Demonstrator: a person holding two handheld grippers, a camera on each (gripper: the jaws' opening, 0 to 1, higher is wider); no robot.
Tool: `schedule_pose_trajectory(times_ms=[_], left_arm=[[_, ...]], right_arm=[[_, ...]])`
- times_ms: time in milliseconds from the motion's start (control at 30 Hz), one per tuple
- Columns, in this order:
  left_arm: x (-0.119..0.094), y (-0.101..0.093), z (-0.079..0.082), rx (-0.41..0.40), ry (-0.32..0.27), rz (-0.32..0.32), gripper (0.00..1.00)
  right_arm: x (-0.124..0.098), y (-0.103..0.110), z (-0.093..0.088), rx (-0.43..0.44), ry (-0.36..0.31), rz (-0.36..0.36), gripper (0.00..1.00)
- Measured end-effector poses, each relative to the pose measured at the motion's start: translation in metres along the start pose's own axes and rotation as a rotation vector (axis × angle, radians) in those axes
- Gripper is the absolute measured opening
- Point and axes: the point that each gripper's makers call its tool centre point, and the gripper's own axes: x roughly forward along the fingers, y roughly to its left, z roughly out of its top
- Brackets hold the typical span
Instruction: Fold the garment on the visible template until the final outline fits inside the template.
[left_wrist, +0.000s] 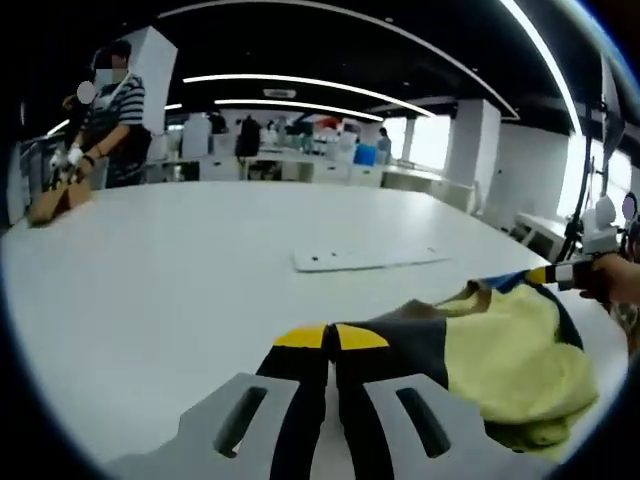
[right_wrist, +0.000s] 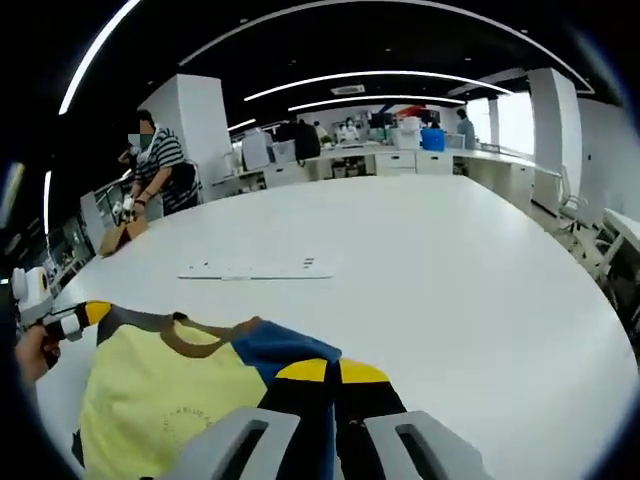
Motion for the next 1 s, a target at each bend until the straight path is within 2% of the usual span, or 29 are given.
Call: schedule_pose_trajectory(times_ms=[67,167,333,467,633,800,833,900,1000], left_arm=[[0.003,0.001,-0.003,0.035,0.009,0.007,0.0],[0.006,0.002,-0.004,0.089,0.01,0.012,0.0],[0.009,0.007,-0.01,0.091,0.025,0.024,0.0],[0.009,0.008,-0.012,0.125,0.036,0.031,0.0],[0.003,0.013,-0.007,0.105,0.027,0.042,0.04],[-0.012,0.009,0.001,0.095,-0.001,0.017,0.23],[-0.013,0.005,0.005,0.081,-0.027,-0.006,0.26],[-0.02,0.005,0.003,0.09,-0.009,-0.012,0.3],[-0.031,0.001,0.004,0.107,-0.014,-0.041,0.38]], right_arm=[[0.01,-0.001,-0.002,-0.033,0.001,0.027,0.0],[0.015,-0.005,-0.007,-0.063,0.018,0.019,0.0],[0.02,-0.007,-0.008,-0.046,0.024,0.031,0.0],[0.02,-0.008,-0.007,-0.028,0.021,0.027,0.0],[0.016,-0.002,0.001,-0.03,0.003,0.057,0.25],[0.005,0.013,0.005,-0.067,0.001,0.128,0.49],[0.002,0.019,0.004,-0.067,0.009,0.16,0.55],[-0.003,0.03,-0.001,-0.043,0.037,0.218,0.72],[-0.014,0.042,-0.004,-0.088,0.052,0.275,0.81]])
